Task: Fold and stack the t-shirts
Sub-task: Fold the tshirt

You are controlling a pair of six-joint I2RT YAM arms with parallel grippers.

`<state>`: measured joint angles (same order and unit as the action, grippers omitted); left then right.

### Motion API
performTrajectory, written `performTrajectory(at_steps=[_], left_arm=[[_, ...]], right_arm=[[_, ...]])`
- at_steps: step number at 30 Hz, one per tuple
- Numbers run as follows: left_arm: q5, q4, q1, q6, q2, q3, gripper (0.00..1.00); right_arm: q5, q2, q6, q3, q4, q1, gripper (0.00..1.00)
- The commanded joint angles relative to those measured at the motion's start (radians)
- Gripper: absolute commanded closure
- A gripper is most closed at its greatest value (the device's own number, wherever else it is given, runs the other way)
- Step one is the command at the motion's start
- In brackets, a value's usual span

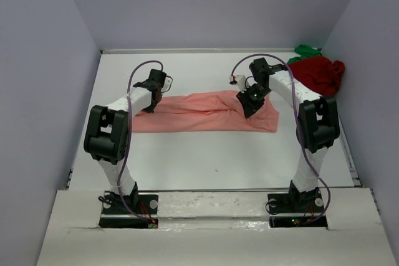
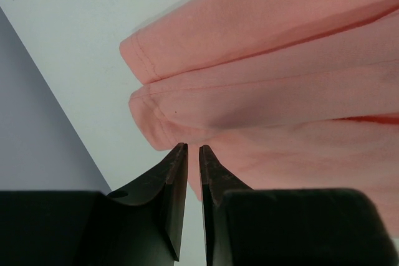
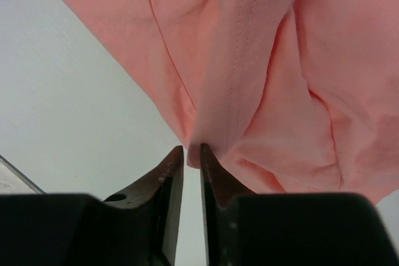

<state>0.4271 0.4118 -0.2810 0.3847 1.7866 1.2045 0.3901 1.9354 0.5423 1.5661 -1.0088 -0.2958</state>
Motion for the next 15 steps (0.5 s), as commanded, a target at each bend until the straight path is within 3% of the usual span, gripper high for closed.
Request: performTrajectory(at_steps=[1, 5, 15], left_arm=[[0.010, 0.024, -0.007, 0.010, -0.015, 0.018, 0.74], [0.010, 0.025, -0.010, 0.011, -0.015, 0.018, 0.74], [0.012, 0.025, -0.012, 0.013, -0.013, 0.020, 0.74]], right_arm=[[0.027, -0.007, -0.001, 0.006, -0.017, -0.003, 0.65], [-0.028, -0.013, -0.011, -0.012, 0.019, -0.003, 0.50], [-0.100, -0.032, -0.028, -0.021, 0.065, -0.003, 0.43]])
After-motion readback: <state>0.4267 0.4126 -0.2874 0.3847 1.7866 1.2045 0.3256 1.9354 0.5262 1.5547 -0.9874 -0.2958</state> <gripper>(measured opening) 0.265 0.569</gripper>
